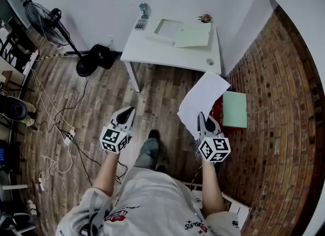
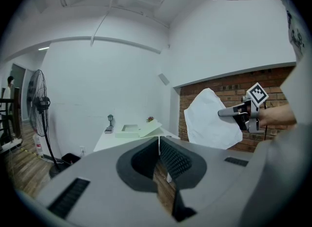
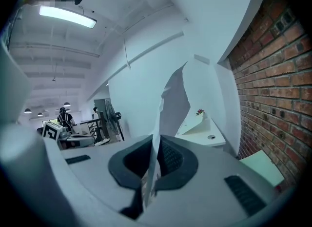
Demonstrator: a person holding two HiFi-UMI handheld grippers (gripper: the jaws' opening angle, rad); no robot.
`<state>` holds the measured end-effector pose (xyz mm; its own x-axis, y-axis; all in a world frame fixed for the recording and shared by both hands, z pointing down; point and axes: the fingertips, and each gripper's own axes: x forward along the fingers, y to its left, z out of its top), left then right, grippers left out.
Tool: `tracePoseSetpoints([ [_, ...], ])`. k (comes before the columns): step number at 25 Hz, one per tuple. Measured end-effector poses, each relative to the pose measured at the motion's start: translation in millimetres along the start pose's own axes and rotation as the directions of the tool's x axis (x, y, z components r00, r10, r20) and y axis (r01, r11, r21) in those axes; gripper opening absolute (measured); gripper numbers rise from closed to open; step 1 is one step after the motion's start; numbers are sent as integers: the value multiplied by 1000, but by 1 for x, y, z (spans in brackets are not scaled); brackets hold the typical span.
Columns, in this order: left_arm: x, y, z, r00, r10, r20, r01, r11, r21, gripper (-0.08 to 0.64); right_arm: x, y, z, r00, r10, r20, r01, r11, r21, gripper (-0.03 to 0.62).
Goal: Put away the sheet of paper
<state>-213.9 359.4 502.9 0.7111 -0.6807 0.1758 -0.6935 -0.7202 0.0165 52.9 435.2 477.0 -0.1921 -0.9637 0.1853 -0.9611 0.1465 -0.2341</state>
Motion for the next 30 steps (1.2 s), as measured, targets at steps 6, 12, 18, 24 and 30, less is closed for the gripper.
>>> tracePoseSetpoints([
  [6,74,43,1,1000,-29,-3,29,999,-22,27,72,-24,13,999,-14,-31,14,1000,-13,-3],
  [12,153,107,25,998,-63,11,63,998,-22,27,156,-45,45,998,-47,-38,46,999,-28,-3],
  [18,209,156,45,995,-97,10,97,995,-12,28,218,-53,78,997,-72,-14,71,997,-35,-3],
  [24,238,187,45,996,-95,-1,95,995,-17,28,267,-57,90,998,-53,-29,52,998,-42,-3],
  [30,264,222,38,998,-50,-31,49,998,-31,28,320,-65,99,999,-10,-31,9,999,-39,-3],
])
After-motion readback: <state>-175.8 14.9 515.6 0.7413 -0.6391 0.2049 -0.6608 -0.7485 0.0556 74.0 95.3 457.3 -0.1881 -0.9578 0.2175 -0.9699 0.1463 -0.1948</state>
